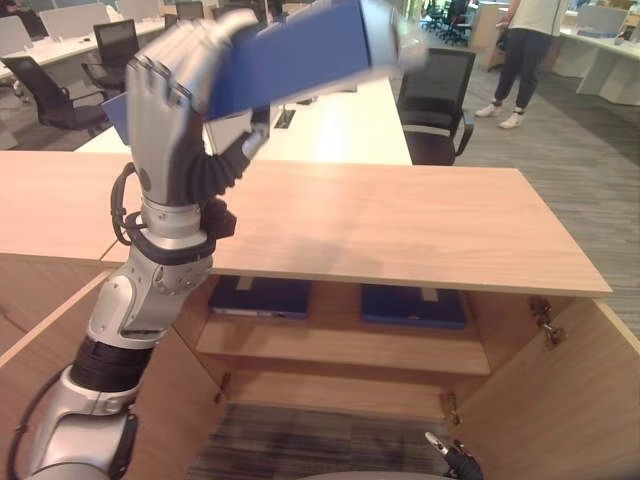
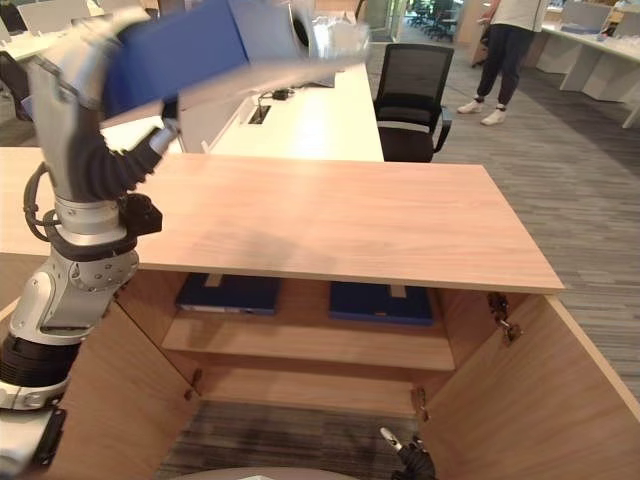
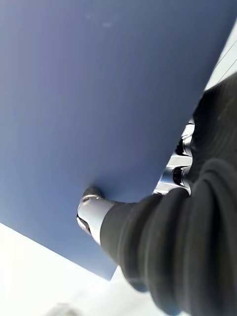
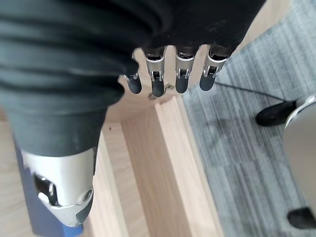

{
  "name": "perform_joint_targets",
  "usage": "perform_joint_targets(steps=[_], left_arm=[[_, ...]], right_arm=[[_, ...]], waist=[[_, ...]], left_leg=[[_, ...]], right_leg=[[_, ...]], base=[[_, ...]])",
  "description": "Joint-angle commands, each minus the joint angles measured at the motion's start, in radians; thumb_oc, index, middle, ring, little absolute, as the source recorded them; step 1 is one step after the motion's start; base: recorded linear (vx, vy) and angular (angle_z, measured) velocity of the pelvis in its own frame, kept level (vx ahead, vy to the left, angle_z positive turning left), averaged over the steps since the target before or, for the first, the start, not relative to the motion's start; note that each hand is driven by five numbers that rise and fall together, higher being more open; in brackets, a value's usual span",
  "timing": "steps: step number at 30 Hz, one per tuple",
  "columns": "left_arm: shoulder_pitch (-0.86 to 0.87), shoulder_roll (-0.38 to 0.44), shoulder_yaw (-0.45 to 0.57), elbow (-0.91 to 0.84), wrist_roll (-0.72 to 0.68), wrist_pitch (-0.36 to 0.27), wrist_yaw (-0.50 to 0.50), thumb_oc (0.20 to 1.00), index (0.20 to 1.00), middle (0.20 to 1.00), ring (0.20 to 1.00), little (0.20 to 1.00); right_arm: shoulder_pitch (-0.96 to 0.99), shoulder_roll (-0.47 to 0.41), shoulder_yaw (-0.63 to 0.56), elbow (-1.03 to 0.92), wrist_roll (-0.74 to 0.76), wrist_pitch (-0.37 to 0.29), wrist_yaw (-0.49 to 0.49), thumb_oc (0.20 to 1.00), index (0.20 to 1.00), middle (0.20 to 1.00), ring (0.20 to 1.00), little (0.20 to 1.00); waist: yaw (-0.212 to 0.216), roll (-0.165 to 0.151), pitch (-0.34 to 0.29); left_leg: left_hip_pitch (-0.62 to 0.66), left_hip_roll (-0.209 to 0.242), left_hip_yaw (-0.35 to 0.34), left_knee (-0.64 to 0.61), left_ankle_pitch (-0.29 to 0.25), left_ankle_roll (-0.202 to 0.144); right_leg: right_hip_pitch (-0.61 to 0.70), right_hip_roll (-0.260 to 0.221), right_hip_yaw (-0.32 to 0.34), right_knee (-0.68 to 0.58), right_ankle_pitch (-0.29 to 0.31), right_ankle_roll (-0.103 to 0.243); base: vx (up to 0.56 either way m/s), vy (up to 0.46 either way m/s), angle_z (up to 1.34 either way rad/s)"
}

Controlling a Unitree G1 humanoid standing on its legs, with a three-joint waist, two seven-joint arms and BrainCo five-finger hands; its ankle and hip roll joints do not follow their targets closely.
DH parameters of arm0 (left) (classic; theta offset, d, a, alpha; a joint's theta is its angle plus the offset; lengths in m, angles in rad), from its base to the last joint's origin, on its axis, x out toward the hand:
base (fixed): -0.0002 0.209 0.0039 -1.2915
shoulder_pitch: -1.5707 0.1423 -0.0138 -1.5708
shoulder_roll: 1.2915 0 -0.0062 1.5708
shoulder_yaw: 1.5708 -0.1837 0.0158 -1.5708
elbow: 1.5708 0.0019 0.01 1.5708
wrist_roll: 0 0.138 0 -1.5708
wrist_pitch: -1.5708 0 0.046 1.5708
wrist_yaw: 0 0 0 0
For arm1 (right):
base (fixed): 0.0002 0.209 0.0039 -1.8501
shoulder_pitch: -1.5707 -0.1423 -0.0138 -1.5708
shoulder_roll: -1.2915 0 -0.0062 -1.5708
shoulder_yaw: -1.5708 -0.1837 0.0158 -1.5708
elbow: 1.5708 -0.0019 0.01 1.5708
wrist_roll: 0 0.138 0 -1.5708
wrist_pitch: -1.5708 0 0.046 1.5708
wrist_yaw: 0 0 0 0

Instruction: Put the empty folder in the office cabinet

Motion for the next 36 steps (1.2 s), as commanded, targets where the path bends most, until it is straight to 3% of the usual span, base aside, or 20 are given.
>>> perform_joint_targets(steps=[1, 7, 18, 21, 26, 28, 36], left_arm=[[-0.148, -0.015, 0.051, -0.005, -0.155, -0.022, 0.037, 0.200, 0.200, 0.200, 0.200, 0.200], [-0.154, -0.091, 0.044, -0.056, -0.336, -0.047, 0.024, 0.200, 0.200, 0.200, 0.200, 0.200], [-0.068, -0.147, 0.034, -0.096, -0.722, -0.103, -0.099, 0.200, 0.200, 0.200, 0.200, 0.200], [-0.011, -0.165, 0.023, -0.123, -0.878, -0.106, -0.159, 0.200, 0.200, 0.200, 0.200, 0.200], [0.047, -0.179, 0.011, -0.138, -1.007, -0.098, -0.214, 0.200, 0.200, 0.200, 0.200, 0.200], [0.104, -0.186, 0.005, -0.163, -1.104, -0.085, -0.259, 0.200, 0.200, 0.200, 0.200, 0.200], [0.205, -0.191, 0.007, -0.206, -1.200, -0.069, -0.302, 0.200, 0.200, 0.200, 0.200, 0.200]], right_arm=[[-0.082, 0.021, 0.011, -0.013, -0.014, -0.037, -0.010, 1.000, 1.000, 1.000, 1.000, 1.000], [-0.101, 0.029, 0.052, -0.091, -0.016, -0.034, -0.011, 1.000, 1.000, 1.000, 1.000, 1.000], [-0.102, 0.026, 0.111, -0.322, 0.058, -0.033, 0.016, 1.000, 1.000, 1.000, 1.000, 1.000], [-0.086, 0.015, 0.149, -0.535, 0.199, -0.041, 0.075, 1.000, 1.000, 1.000, 1.000, 1.000], [-0.055, -0.035, 0.187, -0.797, 0.317, -0.039, 0.148, 1.000, 1.000, 1.000, 1.000, 1.000], [-0.046, -0.074, 0.203, -1.002, 0.406, -0.052, 0.196, 1.000, 1.000, 1.000, 1.000, 1.000], [-0.076, -0.119, 0.248, -1.264, 0.498, -0.066, 0.224, 1.000, 1.000, 1.000, 1.000, 1.000]], waist=[[0.031, 0.001, 0.032], [0.038, 0.011, 0.043], [0.054, 0.024, 0.052], [0.062, 0.024, 0.059], [0.064, 0.025, 0.060], [0.067, 0.022, 0.061], [0.077, 0.017, 0.057]], left_leg=[[0.062, 0.091, 0.025, 0.013, -0.080, -0.052], [0.055, 0.089, 0.013, 0.013, -0.076, -0.046], [0.041, 0.087, -0.008, 0.013, -0.067, -0.041], [0.035, 0.085, -0.015, 0.013, -0.062, -0.040], [0.032, 0.086, -0.020, 0.013, -0.059, -0.040], [0.031, 0.085, -0.023, 0.013, -0.059, -0.039], [0.028, 0.085, -0.021, 0.013, -0.058, -0.038]], right_leg=[[-0.078, -0.088, 0.005, 0.107, -0.032, 0.090], [-0.099, -0.089, 0.001, 0.146, -0.041, 0.087], [-0.109, -0.091, -0.014, 0.168, -0.049, 0.083], [-0.111, -0.092, -0.019, 0.170, -0.050, 0.082], [-0.110, -0.095, -0.025, 0.170, -0.049, 0.080], [-0.108, -0.097, -0.029, 0.168, -0.047, 0.081], [-0.101, -0.100, -0.030, 0.157, -0.044, 0.081]], base=[[-0.02, -0.002, 0.04], [-0.02, 0.000, 0.05], [-0.01, -0.001, 0.07], [0.00, -0.001, 0.01], [0.00, 0.001, 0.02], [-0.01, 0.006, 0.08], [0.00, 0.006, 0.04]])
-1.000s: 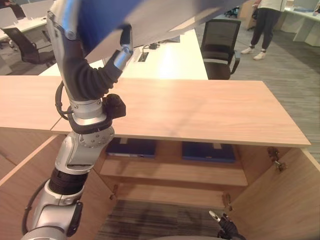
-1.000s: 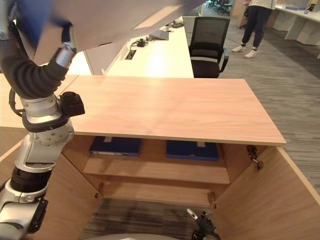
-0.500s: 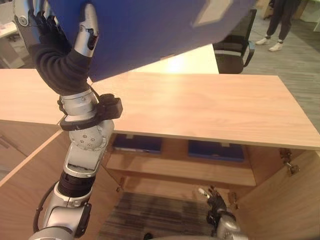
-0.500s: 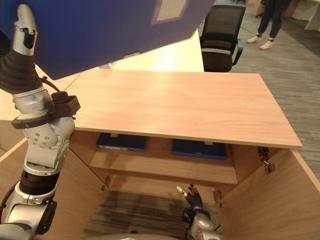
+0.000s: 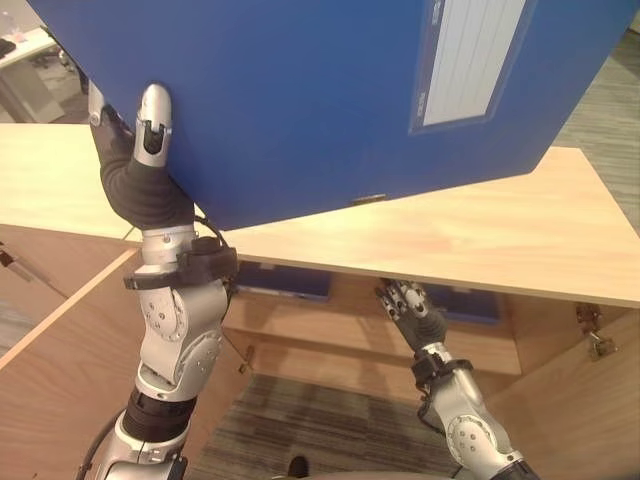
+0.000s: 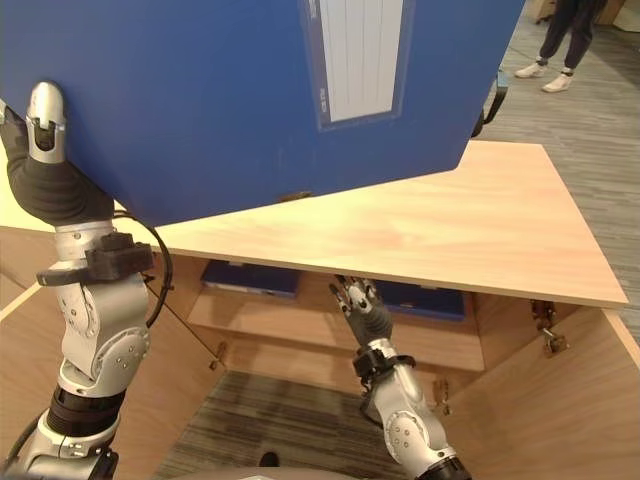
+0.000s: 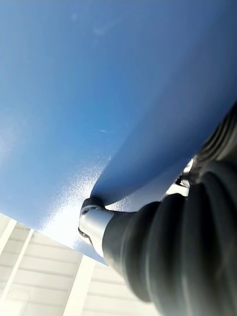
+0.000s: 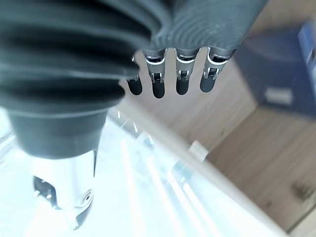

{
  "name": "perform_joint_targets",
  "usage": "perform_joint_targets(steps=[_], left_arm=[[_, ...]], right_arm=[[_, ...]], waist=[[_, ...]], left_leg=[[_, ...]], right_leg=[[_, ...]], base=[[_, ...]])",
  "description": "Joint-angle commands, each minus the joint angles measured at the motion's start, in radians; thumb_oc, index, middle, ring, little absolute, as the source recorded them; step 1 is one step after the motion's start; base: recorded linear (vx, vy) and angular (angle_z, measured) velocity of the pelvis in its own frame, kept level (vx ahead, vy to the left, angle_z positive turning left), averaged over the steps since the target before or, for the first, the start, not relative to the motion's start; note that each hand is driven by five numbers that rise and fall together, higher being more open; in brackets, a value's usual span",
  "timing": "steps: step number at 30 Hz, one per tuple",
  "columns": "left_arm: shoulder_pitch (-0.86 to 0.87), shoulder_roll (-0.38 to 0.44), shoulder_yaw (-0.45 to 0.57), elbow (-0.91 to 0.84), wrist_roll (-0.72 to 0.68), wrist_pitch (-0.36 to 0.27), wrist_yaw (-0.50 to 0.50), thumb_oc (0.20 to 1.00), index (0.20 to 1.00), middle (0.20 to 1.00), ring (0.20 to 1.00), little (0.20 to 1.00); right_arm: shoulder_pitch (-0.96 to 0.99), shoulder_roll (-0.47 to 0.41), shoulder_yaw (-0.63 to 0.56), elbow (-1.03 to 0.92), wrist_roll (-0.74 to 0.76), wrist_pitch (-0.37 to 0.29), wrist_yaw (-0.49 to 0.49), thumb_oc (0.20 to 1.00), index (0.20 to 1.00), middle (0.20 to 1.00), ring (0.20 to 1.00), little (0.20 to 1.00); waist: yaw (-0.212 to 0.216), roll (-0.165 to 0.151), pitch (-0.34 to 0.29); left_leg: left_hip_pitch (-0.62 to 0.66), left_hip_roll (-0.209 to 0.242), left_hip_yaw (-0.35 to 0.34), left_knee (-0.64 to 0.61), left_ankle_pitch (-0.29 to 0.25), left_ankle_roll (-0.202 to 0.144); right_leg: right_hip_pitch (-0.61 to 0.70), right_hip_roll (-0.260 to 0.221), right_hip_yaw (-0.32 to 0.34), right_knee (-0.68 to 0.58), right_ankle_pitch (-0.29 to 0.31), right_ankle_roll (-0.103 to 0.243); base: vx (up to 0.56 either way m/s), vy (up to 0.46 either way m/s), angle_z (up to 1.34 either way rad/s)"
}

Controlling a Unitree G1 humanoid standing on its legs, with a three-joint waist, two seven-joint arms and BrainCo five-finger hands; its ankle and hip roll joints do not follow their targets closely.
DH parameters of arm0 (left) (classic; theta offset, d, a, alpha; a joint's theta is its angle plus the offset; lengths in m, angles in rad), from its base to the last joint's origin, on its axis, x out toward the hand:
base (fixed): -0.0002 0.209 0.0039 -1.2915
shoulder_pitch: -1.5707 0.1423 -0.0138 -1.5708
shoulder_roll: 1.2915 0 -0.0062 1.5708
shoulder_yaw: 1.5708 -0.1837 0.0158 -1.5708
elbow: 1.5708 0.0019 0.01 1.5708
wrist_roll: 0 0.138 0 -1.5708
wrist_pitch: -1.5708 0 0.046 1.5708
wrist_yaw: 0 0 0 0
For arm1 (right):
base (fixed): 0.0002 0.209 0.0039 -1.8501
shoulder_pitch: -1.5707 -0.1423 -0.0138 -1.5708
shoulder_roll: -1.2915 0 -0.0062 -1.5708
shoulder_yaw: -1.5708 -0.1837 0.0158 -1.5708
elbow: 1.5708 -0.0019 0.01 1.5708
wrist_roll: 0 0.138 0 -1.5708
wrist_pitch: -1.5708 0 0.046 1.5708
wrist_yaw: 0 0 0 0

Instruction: Put the empty folder in the office cabinet

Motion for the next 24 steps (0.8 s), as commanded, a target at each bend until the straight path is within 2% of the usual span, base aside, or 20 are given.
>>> perform_joint_targets(steps=[1, 6, 13, 15, 18, 19, 20, 24], left_arm=[[-0.013, 0.024, 0.017, -0.032, -0.058, -0.029, -0.019, 0.200, 0.200, 0.200, 0.200, 0.200], [0.037, 0.006, 0.004, -0.051, -0.092, -0.014, -0.034, 0.200, 0.200, 0.200, 0.200, 0.200], [0.046, -0.001, -0.011, -0.048, -0.104, -0.012, -0.040, 0.200, 0.200, 0.200, 0.200, 0.200], [0.044, 0.001, -0.014, -0.041, -0.111, -0.014, -0.055, 0.200, 0.200, 0.200, 0.200, 0.200], [0.026, 0.003, -0.021, -0.025, -0.109, -0.007, -0.083, 0.200, 0.200, 0.200, 0.200, 0.200], [0.024, 0.003, -0.021, -0.025, -0.110, -0.007, -0.084, 0.200, 0.200, 0.200, 0.200, 0.200], [0.004, -0.005, -0.032, -0.015, -0.102, 0.000, -0.097, 0.200, 0.200, 0.200, 0.200, 0.200], [-0.015, -0.006, -0.043, -0.008, -0.097, 0.010, -0.113, 0.200, 0.200, 0.200, 0.200, 0.200]], right_arm=[[-0.078, 0.022, 0.046, -0.146, 0.042, -0.064, 0.059, 1.000, 1.000, 1.000, 1.000, 1.000], [-0.151, 0.019, 0.063, -0.256, 0.071, -0.091, 0.059, 1.000, 1.000, 1.000, 1.000, 1.000], [-0.188, 0.024, 0.092, -0.250, 0.062, -0.091, 0.051, 1.000, 1.000, 1.000, 1.000, 1.000], [-0.177, 0.008, 0.117, -0.173, 0.013, -0.053, 0.048, 1.000, 1.000, 1.000, 1.000, 1.000], [-0.166, -0.031, 0.148, 0.007, -0.181, 0.045, 0.036, 1.000, 1.000, 1.000, 1.000, 1.000], [-0.167, -0.031, 0.148, 0.008, -0.182, 0.045, 0.037, 1.000, 1.000, 1.000, 1.000, 1.000], [-0.173, -0.027, 0.170, 0.133, -0.200, 0.091, 0.055, 1.000, 1.000, 1.000, 1.000, 1.000], [-0.227, -0.063, 0.202, 0.177, -0.280, 0.130, 0.085, 1.000, 1.000, 1.000, 1.000, 1.000]], waist=[[0.028, -0.026, -0.018], [0.033, -0.031, -0.021], [0.037, -0.034, -0.020], [0.041, -0.035, -0.020], [0.049, -0.039, -0.018], [0.048, -0.039, -0.016], [0.055, -0.042, -0.015], [0.063, -0.046, -0.013]], left_leg=[[0.060, 0.087, 0.040, 0.004, -0.066, -0.032], [0.060, 0.088, 0.043, 0.004, -0.067, -0.029], [0.060, 0.088, 0.045, 0.004, -0.066, -0.027], [0.064, 0.089, 0.046, 0.004, -0.076, -0.029], [0.060, 0.087, 0.040, 0.004, -0.076, -0.029], [0.055, 0.086, 0.038, 0.004, -0.065, -0.028], [0.061, 0.088, 0.035, 0.004, -0.076, -0.030], [0.059, 0.087, 0.031, 0.004, -0.075, -0.030]], right_leg=[[-0.098, -0.105, 0.034, 0.137, -0.030, 0.096], [-0.094, -0.106, 0.040, 0.131, -0.029, 0.095], [-0.095, -0.106, 0.040, 0.129, -0.028, 0.095], [-0.085, -0.106, 0.037, 0.128, -0.037, 0.095], [-0.081, -0.106, 0.030, 0.129, -0.040, 0.094], [-0.086, -0.107, 0.030, 0.129, -0.030, 0.093], [-0.076, -0.105, 0.028, 0.127, -0.041, 0.094], [-0.075, -0.105, 0.022, 0.125, -0.041, 0.093]], base=[[0.00, 0.000, 0.00], [0.00, 0.000, 0.00], [0.00, 0.000, 0.00], [0.00, 0.000, 0.00], [0.00, 0.000, 0.00], [-0.02, -0.013, 0.05], [-0.01, -0.012, 0.06], [0.00, -0.007, 0.03]])
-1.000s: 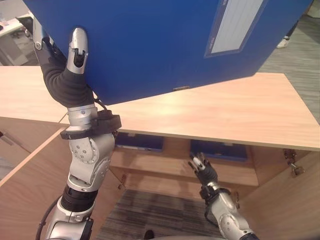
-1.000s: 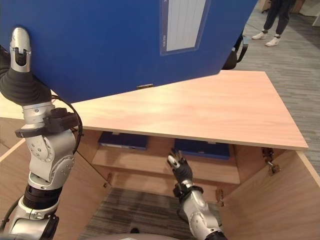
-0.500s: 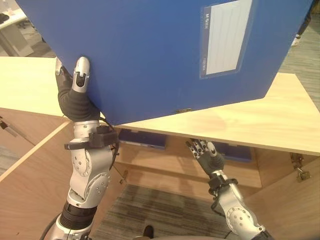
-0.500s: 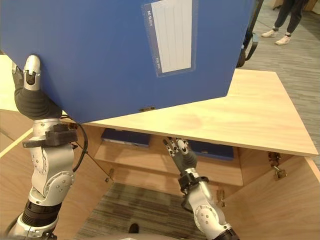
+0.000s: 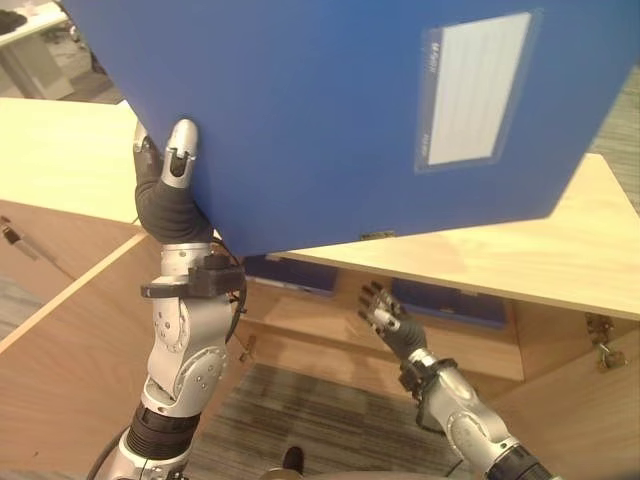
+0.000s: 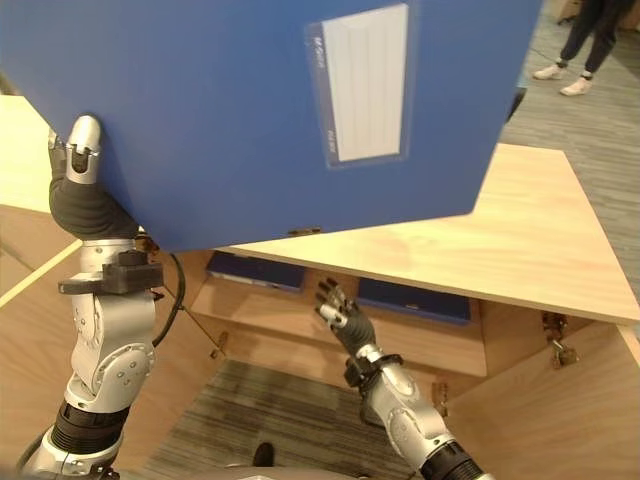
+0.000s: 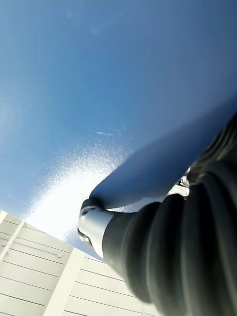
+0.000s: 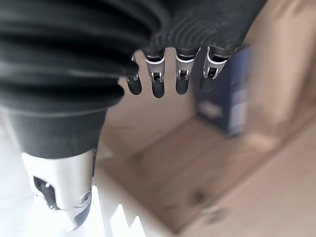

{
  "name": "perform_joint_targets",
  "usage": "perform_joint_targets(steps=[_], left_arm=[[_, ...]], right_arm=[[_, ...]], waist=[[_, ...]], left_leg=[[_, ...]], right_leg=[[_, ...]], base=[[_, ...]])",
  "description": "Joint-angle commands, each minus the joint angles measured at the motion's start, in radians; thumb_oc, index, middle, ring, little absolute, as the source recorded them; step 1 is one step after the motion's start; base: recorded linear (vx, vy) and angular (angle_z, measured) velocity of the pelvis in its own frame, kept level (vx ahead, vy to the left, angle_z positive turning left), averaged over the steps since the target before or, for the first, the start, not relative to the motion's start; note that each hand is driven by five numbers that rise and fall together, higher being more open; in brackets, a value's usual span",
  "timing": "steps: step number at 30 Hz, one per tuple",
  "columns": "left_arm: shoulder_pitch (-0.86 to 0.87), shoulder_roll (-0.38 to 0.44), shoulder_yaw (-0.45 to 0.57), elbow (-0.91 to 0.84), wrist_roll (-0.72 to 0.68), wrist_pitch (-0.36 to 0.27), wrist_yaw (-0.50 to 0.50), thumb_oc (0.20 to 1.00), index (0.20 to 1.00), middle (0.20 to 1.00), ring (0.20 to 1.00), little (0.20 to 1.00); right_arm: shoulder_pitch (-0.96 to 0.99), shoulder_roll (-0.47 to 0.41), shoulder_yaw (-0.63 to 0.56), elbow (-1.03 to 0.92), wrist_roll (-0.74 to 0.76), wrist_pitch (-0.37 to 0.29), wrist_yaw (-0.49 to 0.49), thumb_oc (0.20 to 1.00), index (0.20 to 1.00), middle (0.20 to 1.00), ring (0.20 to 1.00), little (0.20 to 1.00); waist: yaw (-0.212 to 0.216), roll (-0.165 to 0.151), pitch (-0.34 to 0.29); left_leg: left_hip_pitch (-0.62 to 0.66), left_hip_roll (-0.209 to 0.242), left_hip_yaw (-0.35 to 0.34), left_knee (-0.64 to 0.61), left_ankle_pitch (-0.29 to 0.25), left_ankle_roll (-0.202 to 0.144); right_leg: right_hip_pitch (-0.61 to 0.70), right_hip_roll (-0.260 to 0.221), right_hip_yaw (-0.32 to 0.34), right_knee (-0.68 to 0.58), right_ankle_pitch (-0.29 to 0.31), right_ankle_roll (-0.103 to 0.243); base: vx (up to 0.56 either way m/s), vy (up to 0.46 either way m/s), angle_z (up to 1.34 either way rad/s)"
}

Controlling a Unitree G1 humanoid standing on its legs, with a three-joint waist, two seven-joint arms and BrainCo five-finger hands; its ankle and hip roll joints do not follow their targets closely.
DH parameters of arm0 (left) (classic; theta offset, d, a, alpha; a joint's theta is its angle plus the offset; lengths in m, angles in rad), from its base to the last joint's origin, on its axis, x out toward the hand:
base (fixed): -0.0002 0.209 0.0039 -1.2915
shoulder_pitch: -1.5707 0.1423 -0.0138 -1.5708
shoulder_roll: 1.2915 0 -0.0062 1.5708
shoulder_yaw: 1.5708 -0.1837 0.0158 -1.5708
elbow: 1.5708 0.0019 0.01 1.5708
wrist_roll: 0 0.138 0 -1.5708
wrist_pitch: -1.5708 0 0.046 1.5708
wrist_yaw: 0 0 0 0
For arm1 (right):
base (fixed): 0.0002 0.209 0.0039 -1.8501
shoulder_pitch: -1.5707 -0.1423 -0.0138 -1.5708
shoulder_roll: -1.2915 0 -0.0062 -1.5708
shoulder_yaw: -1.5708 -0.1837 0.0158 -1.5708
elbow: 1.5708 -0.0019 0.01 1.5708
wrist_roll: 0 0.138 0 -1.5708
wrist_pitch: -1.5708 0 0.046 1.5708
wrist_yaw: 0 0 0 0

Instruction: Put the empty folder in the office cabinet

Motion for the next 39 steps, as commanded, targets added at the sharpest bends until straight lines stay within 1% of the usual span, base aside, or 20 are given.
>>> perform_joint_targets(steps=[1, 2, 3, 5, 6, 7, 9, 11, 12, 13, 14, 15, 16, 19, 22, 25, 31, 33, 37, 39], left_arm=[[-0.076, 0.024, -0.011, -0.007, -0.002, -0.029, -0.032, 0.200, 0.200, 0.200, 0.200, 0.200], [-0.078, 0.023, -0.010, -0.007, -0.002, -0.029, -0.032, 0.200, 0.200, 0.200, 0.200, 0.200], [-0.090, 0.022, -0.021, -0.003, 0.004, -0.021, -0.052, 0.200, 0.200, 0.200, 0.200, 0.200], [-0.100, 0.025, -0.025, 0.002, 0.011, -0.016, -0.065, 0.200, 0.200, 0.200, 0.200, 0.200], [-0.102, 0.025, -0.025, 0.002, 0.011, -0.016, -0.066, 0.200, 0.200, 0.200, 0.200, 0.200], [-0.108, 0.025, -0.025, 0.006, 0.017, -0.012, -0.079, 0.200, 0.200, 0.200, 0.200, 0.200], [-0.111, 0.026, -0.025, 0.009, 0.020, -0.010, -0.082, 0.200, 0.200, 0.200, 0.200, 0.200], [-0.115, 0.025, -0.022, 0.011, 0.028, -0.010, -0.090, 0.200, 0.200, 0.200, 0.200, 0.200], [-0.115, 0.025, -0.021, 0.013, 0.032, -0.010, -0.096, 0.200, 0.200, 0.200, 0.200, 0.200], [-0.115, 0.023, -0.021, 0.012, 0.032, -0.010, -0.096, 0.200, 0.200, 0.200, 0.200, 0.200], [-0.120, 0.019, -0.016, 0.020, 0.044, -0.010, -0.102, 0.200, 0.200, 0.200, 0.200, 0.200], [-0.119, 0.018, -0.016, 0.021, 0.044, -0.010, -0.102, 0.200, 0.200, 0.200, 0.200, 0.200], [-0.121, 0.016, -0.013, 0.023, 0.051, -0.012, -0.101, 0.200, 0.200, 0.200, 0.200, 0.200], [-0.106, 0.015, 0.010, 0.026, 0.063, -0.010, -0.103, 0.200, 0.200, 0.200, 0.200, 0.200], [-0.080, 0.016, 0.042, 0.022, 0.068, -0.016, -0.099, 0.200, 0.200, 0.200, 0.200, 0.200], [-0.070, 0.017, 0.051, 0.016, 0.067, -0.019, -0.097, 0.200, 0.200, 0.200, 0.200, 0.200], [-0.041, 0.017, 0.088, 0.008, 0.061, -0.039, -0.076, 0.200, 0.200, 0.200, 0.200, 0.200], [-0.037, 0.017, 0.088, 0.007, 0.060, -0.040, -0.074, 0.200, 0.200, 0.200, 0.200, 0.200], [-0.022, 0.012, 0.098, 0.003, 0.055, -0.048, -0.054, 0.200, 0.200, 0.200, 0.200, 0.200], [-0.021, 0.008, 0.097, 0.000, 0.050, -0.057, -0.028, 0.200, 0.200, 0.200, 0.200, 0.200]], right_arm=[[-0.122, -0.010, 0.048, -0.088, -0.118, 0.000, 0.070, 1.000, 1.000, 1.000, 1.000, 1.000], [-0.123, -0.011, 0.048, -0.088, -0.118, 0.000, 0.071, 1.000, 1.000, 1.000, 1.000, 1.000], [-0.146, -0.046, 0.063, -0.084, -0.140, 0.014, 0.111, 1.000, 1.000, 1.000, 1.000, 1.000], [-0.169, -0.078, 0.079, -0.092, -0.167, 0.026, 0.140, 1.000, 1.000, 1.000, 1.000, 1.000], [-0.170, -0.079, 0.078, -0.092, -0.168, 0.026, 0.141, 1.000, 1.000, 1.000, 1.000, 1.000], [-0.179, -0.109, 0.088, -0.103, -0.187, 0.032, 0.162, 1.000, 1.000, 1.000, 1.000, 1.000], [-0.185, -0.127, 0.091, -0.112, -0.187, 0.034, 0.174, 1.000, 1.000, 1.000, 1.000, 1.000], [-0.191, -0.149, 0.092, -0.134, -0.178, 0.031, 0.197, 1.000, 1.000, 1.000, 1.000, 1.000], [-0.194, -0.163, 0.093, -0.161, -0.168, 0.027, 0.216, 1.000, 1.000, 1.000, 1.000, 1.000], [-0.194, -0.166, 0.091, -0.164, -0.167, 0.028, 0.216, 1.000, 1.000, 1.000, 1.000, 1.000], [-0.189, -0.192, 0.076, -0.223, -0.146, 0.019, 0.245, 1.000, 1.000, 1.000, 1.000, 1.000], [-0.188, -0.193, 0.075, -0.224, -0.146, 0.019, 0.245, 1.000, 1.000, 1.000, 1.000, 1.000], [-0.186, -0.203, 0.064, -0.260, -0.124, 0.012, 0.258, 1.000, 1.000, 1.000, 1.000, 1.000], [-0.158, -0.215, -0.001, -0.372, -0.038, -0.003, 0.291, 1.000, 1.000, 1.000, 1.000, 1.000], [-0.128, -0.195, -0.072, -0.472, 0.045, -0.024, 0.306, 1.000, 1.000, 1.000, 1.000, 1.000], [-0.119, -0.185, -0.088, -0.500, 0.059, -0.033, 0.304, 1.000, 1.000, 1.000, 1.000, 1.000], [-0.104, -0.145, -0.137, -0.598, 0.164, -0.063, 0.301, 1.000, 1.000, 1.000, 1.000, 1.000], [-0.099, -0.138, -0.143, -0.603, 0.177, -0.070, 0.298, 1.000, 1.000, 1.000, 1.000, 1.000], [-0.058, -0.075, -0.178, -0.584, 0.212, -0.113, 0.252, 1.000, 1.000, 1.000, 1.000, 1.000], [-0.036, -0.007, -0.170, -0.565, 0.241, -0.139, 0.213, 1.000, 1.000, 1.000, 1.000, 1.000]], waist=[[0.020, -0.021, -0.035], [0.020, -0.020, -0.034], [0.025, -0.022, -0.035], [0.029, -0.024, -0.034], [0.028, -0.023, -0.033], [0.031, -0.025, -0.033], [0.031, -0.026, -0.034], [0.033, -0.026, -0.032], [0.033, -0.027, -0.035], [0.033, -0.026, -0.034], [0.032, -0.026, -0.034], [0.032, -0.026, -0.036], [0.030, -0.027, -0.036], [0.023, -0.026, -0.040], [0.013, -0.027, -0.046], [0.012, -0.027, -0.048], [-0.003, -0.029, -0.055], [-0.004, -0.029, -0.056], [-0.012, -0.028, -0.059], [-0.015, -0.026, -0.059]], left_leg=[[0.057, 0.088, 0.038, 0.003, -0.078, -0.029], [0.050, 0.086, 0.037, 0.003, -0.066, -0.028], [0.054, 0.087, 0.035, 0.003, -0.077, -0.029], [0.050, 0.085, 0.034, 0.003, -0.075, -0.029], [0.043, 0.083, 0.033, 0.003, -0.063, -0.028], [0.041, 0.082, 0.032, 0.003, -0.063, -0.028], [0.046, 0.084, 0.033, 0.003, -0.074, -0.030], [0.041, 0.082, 0.032, 0.003, -0.063, -0.029], [0.047, 0.083, 0.032, 0.003, -0.074, -0.030], [0.041, 0.081, 0.031, 0.003, -0.063, -0.029], [0.040, 0.082, 0.032, 0.003, -0.062, -0.029], [0.045, 0.084, 0.033, 0.003, -0.073, -0.030], [0.038, 0.082, 0.033, 0.003, -0.062, -0.029], [0.037, 0.083, 0.038, 0.003, -0.062, -0.029], [0.038, 0.084, 0.049, 0.003, -0.064, -0.028], [0.038, 0.085, 0.052, 0.003, -0.064, -0.028], [0.042, 0.087, 0.064, 0.003, -0.068, -0.027], [0.043, 0.087, 0.065, 0.003, -0.069, -0.027], [0.045, 0.086, 0.069, 0.003, -0.072, -0.025], [0.046, 0.087, 0.073, 0.003, -0.072, -0.025]], right_leg=[[-0.079, -0.105, 0.028, 0.124, -0.039, 0.092], [-0.086, -0.106, 0.028, 0.124, -0.027, 0.091], [-0.077, -0.105, 0.025, 0.122, -0.039, 0.094], [-0.077, -0.106, 0.024, 0.120, -0.037, 0.094], [-0.084, -0.108, 0.024, 0.120, -0.026, 0.093], [-0.084, -0.108, 0.023, 0.118, -0.025, 0.094], [-0.079, -0.107, 0.022, 0.117, -0.034, 0.096], [-0.085, -0.109, 0.021, 0.117, -0.023, 0.096], [-0.079, -0.108, 0.020, 0.115, -0.033, 0.098], [-0.085, -0.109, 0.020, 0.116, -0.022, 0.097], [-0.085, -0.109, 0.020, 0.114, -0.022, 0.098], [-0.079, -0.107, 0.020, 0.114, -0.033, 0.099], [-0.087, -0.109, 0.021, 0.113, -0.021, 0.099], [-0.092, -0.107, 0.026, 0.109, -0.019, 0.100], [-0.096, -0.107, 0.035, 0.101, -0.013, 0.100], [-0.098, -0.106, 0.038, 0.100, -0.012, 0.101], [-0.101, -0.103, 0.051, 0.096, -0.011, 0.101], [-0.101, -0.103, 0.052, 0.096, -0.011, 0.101], [-0.102, -0.103, 0.056, 0.095, -0.011, 0.101], [-0.103, -0.103, 0.058, 0.097, -0.012, 0.099]], base=[[-0.05, 0.006, 0.00], [0.00, 0.000, 0.00], [-0.02, 0.004, 0.06], [-0.02, 0.008, 0.09], [-0.05, 0.017, 0.09], [-0.01, 0.006, 0.08], [0.02, -0.001, 0.05], [-0.03, 0.014, 0.05], [-0.04, 0.016, 0.03], [0.00, 0.000, 0.00], [0.00, 0.000, 0.00], [0.00, 0.000, 0.00], [0.00, 0.000, 0.00], [-0.01, 0.004, 0.00], [0.01, 0.000, -0.03], [0.01, 0.000, -0.05], [0.01, 0.000, -0.07], [0.00, 0.000, 0.00], [0.00, 0.000, 0.00], [0.01, 0.007, -0.04]])
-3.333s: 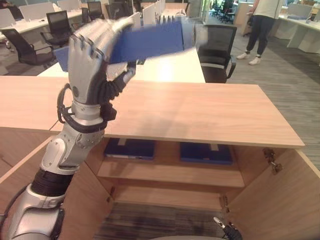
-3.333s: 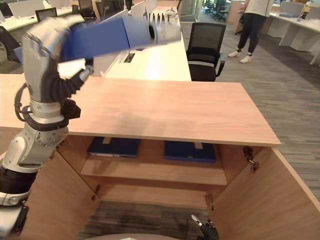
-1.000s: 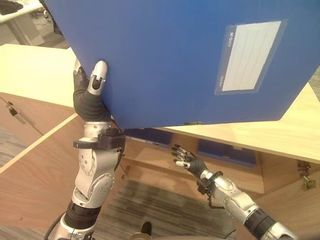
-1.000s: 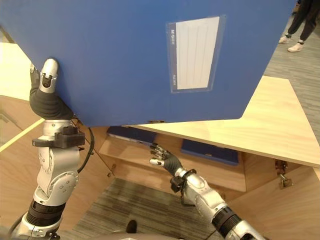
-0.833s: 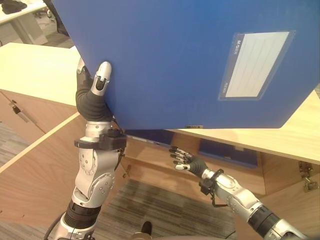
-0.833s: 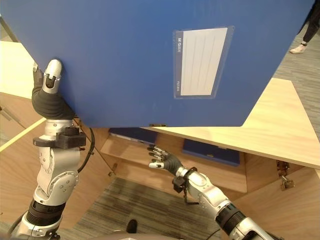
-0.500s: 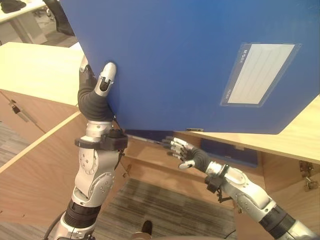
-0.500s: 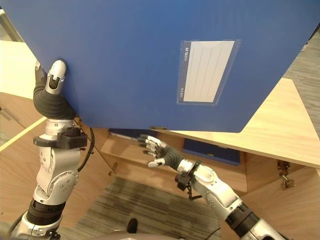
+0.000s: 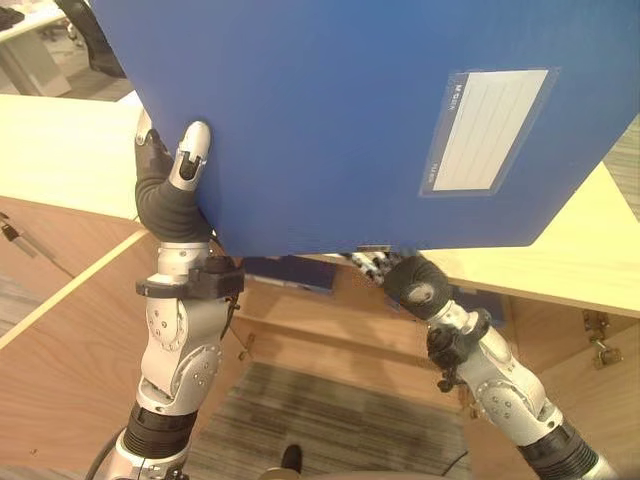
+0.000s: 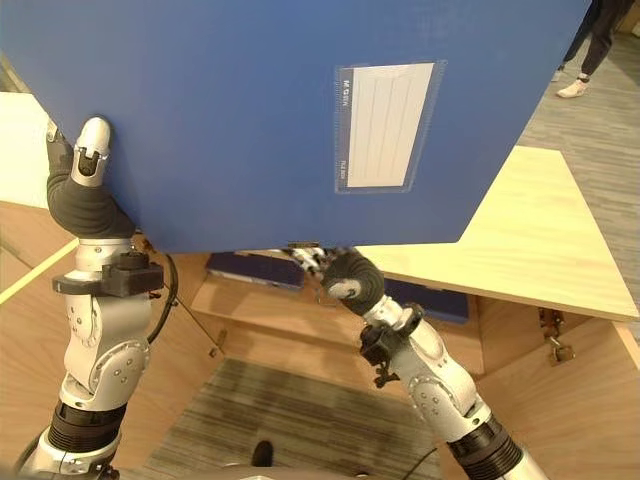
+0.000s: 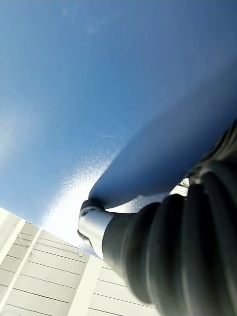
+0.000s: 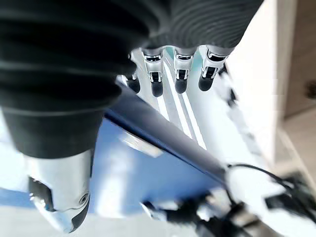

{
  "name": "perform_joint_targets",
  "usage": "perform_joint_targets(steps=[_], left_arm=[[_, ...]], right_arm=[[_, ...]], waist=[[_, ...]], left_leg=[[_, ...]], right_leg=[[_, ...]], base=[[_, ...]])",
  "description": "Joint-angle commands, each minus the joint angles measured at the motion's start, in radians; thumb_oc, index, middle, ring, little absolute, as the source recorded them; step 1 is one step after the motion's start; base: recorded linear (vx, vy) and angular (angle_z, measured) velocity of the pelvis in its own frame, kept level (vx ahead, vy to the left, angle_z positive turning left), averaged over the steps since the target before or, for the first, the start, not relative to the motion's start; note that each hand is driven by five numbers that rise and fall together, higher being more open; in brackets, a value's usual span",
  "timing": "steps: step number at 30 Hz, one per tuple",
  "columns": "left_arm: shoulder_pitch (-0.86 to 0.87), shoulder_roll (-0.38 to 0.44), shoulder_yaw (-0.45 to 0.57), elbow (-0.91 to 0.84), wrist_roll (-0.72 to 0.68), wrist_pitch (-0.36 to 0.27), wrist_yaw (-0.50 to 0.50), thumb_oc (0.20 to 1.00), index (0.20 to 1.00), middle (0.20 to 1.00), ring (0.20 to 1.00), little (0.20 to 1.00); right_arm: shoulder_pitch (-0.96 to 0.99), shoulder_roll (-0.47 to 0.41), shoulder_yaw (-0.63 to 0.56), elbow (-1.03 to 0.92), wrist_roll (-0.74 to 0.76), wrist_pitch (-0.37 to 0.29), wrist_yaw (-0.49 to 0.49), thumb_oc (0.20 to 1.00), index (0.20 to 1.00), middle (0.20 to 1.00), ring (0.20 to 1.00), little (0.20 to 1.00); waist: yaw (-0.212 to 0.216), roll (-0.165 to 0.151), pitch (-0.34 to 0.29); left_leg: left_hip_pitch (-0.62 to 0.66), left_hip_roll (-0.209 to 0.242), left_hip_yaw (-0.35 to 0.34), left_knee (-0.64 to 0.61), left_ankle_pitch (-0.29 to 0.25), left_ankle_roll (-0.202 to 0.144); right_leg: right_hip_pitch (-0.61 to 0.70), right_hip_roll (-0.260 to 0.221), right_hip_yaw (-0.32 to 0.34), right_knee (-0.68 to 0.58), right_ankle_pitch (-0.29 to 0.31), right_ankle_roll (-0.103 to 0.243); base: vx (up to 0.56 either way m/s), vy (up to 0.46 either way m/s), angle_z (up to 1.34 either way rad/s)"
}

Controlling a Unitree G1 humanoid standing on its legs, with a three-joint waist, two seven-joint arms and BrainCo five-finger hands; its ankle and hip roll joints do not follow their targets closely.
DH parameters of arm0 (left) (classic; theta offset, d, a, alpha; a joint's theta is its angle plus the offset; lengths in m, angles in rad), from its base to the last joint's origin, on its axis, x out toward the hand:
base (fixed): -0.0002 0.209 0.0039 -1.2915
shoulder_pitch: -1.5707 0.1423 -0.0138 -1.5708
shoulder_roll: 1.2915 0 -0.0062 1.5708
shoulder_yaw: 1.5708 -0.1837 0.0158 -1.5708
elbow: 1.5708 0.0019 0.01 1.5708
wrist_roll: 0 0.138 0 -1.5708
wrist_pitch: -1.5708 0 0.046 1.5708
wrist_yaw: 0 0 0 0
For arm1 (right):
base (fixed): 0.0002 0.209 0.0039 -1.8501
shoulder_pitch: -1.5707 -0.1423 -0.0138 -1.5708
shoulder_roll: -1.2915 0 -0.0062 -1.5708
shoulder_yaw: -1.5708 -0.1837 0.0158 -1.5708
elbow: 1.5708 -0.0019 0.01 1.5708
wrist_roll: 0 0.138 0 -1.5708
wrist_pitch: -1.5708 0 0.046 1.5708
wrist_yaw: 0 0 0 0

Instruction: Put the empty folder in the office cabinet

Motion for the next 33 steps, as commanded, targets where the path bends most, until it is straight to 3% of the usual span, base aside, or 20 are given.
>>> perform_joint_targets(steps=[1, 18, 27, 33], left_arm=[[-0.024, 0.011, 0.045, 0.000, -0.006, -0.084, 0.030, 0.200, 0.200, 0.200, 0.200, 0.200], [-0.106, -0.046, -0.040, 0.049, 0.032, -0.096, 0.182, 0.200, 0.200, 0.200, 0.200, 0.200], [-0.148, -0.067, -0.100, 0.075, 0.083, -0.087, 0.217, 0.200, 0.200, 0.200, 0.200, 0.200], [-0.178, -0.065, -0.129, 0.093, 0.172, -0.084, 0.254, 0.200, 0.200, 0.200, 0.200, 0.200]], right_arm=[[-0.021, 0.063, 0.009, -0.020, 0.080, -0.085, -0.032, 1.000, 1.000, 1.000, 1.000, 1.000], [-0.171, 0.265, 0.160, -0.007, 0.092, -0.217, -0.224, 1.000, 1.000, 1.000, 1.000, 1.000], [-0.240, 0.314, 0.175, 0.038, 0.032, -0.261, -0.324, 1.000, 1.000, 1.000, 1.000, 1.000], [-0.273, 0.309, 0.137, 0.073, -0.109, -0.290, -0.435, 1.000, 1.000, 1.000, 1.000, 1.000]], waist=[[0.013, -0.023, -0.056], [0.010, -0.019, -0.052], [0.011, -0.019, -0.048], [0.008, -0.022, -0.049]], left_leg=[[0.052, 0.087, 0.065, 0.004, -0.083, -0.028], [0.069, 0.088, 0.073, 0.004, -0.099, -0.024], [0.072, 0.088, 0.073, 0.004, -0.099, -0.021], [0.066, 0.086, 0.072, 0.004, -0.090, -0.018]], right_leg=[[-0.082, -0.100, 0.048, 0.077, -0.011, 0.098], [-0.076, -0.098, 0.062, 0.084, -0.026, 0.093], [-0.073, -0.096, 0.064, 0.083, -0.028, 0.089], [-0.080, -0.098, 0.066, 0.082, -0.017, 0.087]], base=[[0.01, 0.010, -0.05], [0.00, 0.001, -0.01], [0.00, 0.001, -0.01], [-0.01, 0.002, 0.00]])
